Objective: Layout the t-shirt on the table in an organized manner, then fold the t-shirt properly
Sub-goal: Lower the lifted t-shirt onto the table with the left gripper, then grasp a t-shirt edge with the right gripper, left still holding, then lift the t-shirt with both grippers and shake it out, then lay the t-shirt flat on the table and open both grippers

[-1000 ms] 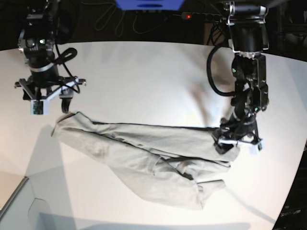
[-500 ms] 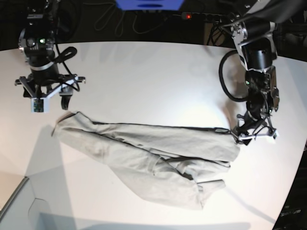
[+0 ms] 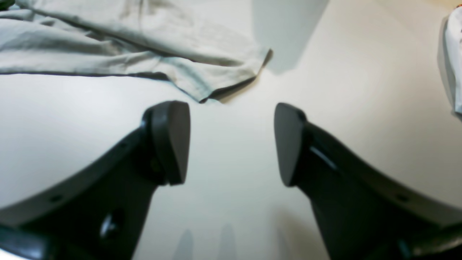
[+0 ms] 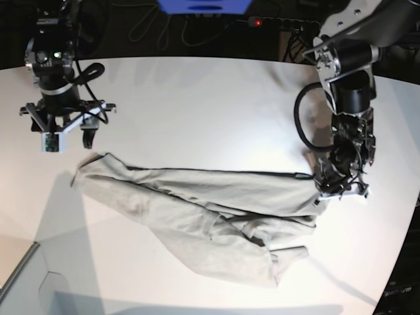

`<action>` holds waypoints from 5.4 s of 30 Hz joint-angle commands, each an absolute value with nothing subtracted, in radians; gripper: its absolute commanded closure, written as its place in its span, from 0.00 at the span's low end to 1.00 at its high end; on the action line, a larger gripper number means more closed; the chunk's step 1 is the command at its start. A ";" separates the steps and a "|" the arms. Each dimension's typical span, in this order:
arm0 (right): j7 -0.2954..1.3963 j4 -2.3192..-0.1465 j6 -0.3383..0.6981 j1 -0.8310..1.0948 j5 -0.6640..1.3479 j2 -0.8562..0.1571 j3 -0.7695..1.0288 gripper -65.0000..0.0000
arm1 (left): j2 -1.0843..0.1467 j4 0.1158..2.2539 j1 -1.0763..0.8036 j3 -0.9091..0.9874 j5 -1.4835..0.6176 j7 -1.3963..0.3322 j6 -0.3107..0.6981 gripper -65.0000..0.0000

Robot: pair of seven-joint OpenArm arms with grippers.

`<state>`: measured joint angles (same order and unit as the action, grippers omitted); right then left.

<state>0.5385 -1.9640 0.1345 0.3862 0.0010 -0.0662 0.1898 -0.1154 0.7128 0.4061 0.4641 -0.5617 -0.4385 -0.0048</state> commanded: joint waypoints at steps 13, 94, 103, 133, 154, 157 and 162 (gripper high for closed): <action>0.512 -1.725 0.150 0.252 0.001 -0.128 0.028 0.42 | -0.153 1.443 0.007 0.467 -0.845 -0.541 -0.004 1.00; 0.501 -1.679 0.438 -0.943 0.001 -0.242 0.180 1.00 | -0.349 1.135 1.279 -0.015 -0.849 -0.545 0.004 1.00; 0.496 -1.828 0.440 -0.638 0.005 -0.257 0.182 1.00 | -0.398 1.259 1.000 -0.008 -0.852 -0.547 0.004 1.00; -0.260 -2.006 0.437 0.596 0.005 0.008 0.234 1.00 | -0.390 1.956 -0.361 0.642 -0.858 -0.541 0.004 1.00; -0.495 -2.028 0.433 0.024 0.001 0.137 0.361 1.00 | -0.446 2.000 0.320 0.699 -0.954 -0.581 0.004 1.00; -0.305 -1.997 0.433 -0.150 0.001 0.133 0.361 1.00 | -0.440 1.951 0.386 0.618 -0.918 -0.588 0.004 1.00; -0.053 -1.839 0.433 -0.349 0.001 0.102 0.357 1.00 | -0.389 1.788 0.432 0.481 -0.745 -0.579 0.004 1.00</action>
